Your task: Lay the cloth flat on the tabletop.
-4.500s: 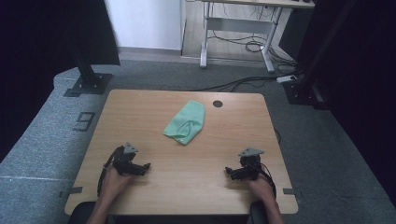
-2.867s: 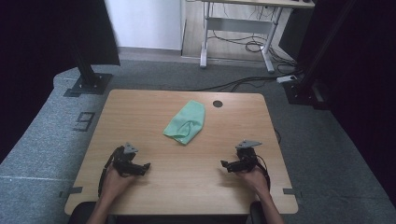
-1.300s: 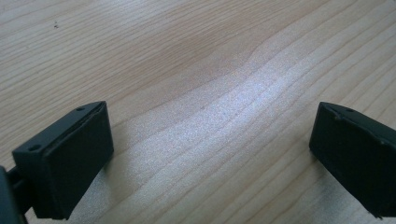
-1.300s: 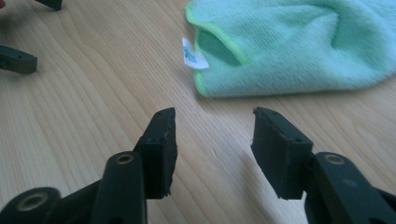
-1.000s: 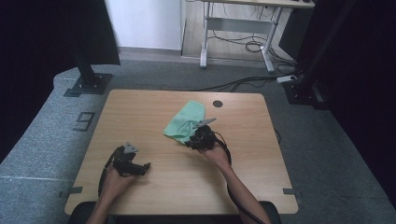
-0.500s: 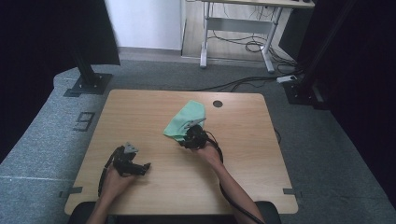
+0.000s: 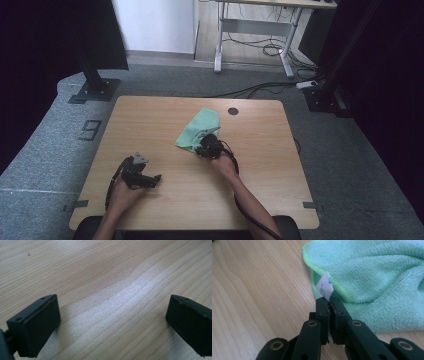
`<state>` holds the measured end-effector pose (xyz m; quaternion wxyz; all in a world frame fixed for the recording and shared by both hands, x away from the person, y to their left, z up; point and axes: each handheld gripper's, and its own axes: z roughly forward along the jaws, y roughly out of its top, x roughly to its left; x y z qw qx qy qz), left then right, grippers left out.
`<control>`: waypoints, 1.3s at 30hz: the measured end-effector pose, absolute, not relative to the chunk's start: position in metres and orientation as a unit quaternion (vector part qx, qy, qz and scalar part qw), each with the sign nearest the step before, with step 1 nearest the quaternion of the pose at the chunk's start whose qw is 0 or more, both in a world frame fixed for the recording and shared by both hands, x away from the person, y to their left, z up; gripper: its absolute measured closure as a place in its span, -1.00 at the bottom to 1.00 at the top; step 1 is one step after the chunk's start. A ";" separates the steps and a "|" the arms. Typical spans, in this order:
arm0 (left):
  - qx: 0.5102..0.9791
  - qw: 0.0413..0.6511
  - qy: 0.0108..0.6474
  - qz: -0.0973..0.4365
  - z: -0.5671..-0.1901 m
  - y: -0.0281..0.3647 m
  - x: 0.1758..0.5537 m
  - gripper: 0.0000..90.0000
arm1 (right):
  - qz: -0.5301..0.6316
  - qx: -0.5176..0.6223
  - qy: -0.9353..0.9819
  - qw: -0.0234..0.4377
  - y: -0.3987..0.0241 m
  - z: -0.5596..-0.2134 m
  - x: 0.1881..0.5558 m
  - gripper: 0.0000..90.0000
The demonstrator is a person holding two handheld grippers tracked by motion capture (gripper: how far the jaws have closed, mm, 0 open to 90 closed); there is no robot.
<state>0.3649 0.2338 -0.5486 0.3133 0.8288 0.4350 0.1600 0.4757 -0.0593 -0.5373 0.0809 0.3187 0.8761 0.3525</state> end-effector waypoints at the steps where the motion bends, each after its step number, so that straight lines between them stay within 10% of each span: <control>1: 0.829 0.313 0.435 0.160 -0.549 0.234 0.365 -1.00 | 0.350 0.315 0.879 0.078 -0.061 -0.537 0.474 0.90; 12: 0.829 0.317 0.432 0.160 -0.548 0.233 0.364 -0.99 | 0.366 0.305 0.878 0.046 -0.078 -0.539 0.453 0.88; 39: 0.864 0.368 0.318 0.130 -0.528 0.146 0.392 0.03 | 0.371 0.286 0.882 0.051 -0.111 -0.540 0.402 0.74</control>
